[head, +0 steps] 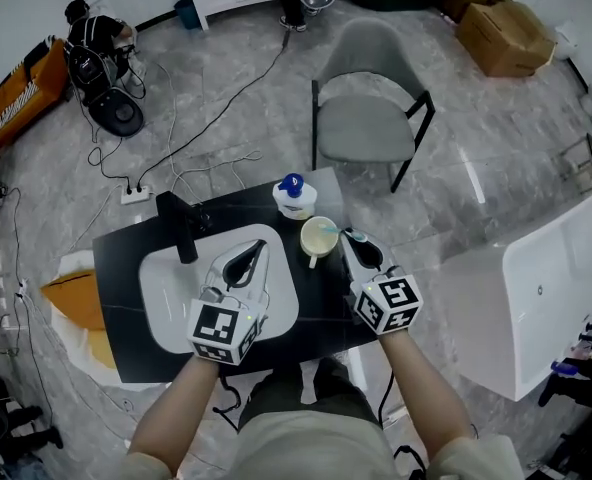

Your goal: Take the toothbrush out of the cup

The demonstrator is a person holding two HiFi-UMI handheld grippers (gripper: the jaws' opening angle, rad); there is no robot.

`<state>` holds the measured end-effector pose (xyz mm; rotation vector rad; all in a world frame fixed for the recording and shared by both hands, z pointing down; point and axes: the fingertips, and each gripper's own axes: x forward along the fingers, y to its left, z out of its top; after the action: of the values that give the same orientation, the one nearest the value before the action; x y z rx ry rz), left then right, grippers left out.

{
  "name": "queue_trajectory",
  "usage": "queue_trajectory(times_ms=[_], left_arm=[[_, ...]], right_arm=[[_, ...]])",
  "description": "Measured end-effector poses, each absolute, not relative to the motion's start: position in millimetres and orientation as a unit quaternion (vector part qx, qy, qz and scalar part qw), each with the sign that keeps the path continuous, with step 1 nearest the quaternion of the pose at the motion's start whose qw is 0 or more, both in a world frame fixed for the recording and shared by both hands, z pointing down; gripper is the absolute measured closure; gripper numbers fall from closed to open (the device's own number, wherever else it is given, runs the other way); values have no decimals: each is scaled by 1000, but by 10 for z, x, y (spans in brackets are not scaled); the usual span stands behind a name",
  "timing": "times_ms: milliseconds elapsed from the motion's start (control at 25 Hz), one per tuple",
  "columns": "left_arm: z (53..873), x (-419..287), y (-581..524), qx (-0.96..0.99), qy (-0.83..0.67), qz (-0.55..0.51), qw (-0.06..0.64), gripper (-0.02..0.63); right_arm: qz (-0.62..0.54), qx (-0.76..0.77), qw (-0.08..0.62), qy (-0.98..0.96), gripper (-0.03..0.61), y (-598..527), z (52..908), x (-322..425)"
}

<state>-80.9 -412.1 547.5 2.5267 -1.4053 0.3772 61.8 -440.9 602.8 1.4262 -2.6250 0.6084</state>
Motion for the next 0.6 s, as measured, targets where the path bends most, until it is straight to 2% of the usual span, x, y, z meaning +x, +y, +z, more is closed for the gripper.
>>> queue_trajectory(times_ms=[600], left_arm=[[3874, -900, -3931, 865, -496, 67, -18, 612]], right_arm=[[117, 477, -42, -870, 543, -3975, 3734, 986]])
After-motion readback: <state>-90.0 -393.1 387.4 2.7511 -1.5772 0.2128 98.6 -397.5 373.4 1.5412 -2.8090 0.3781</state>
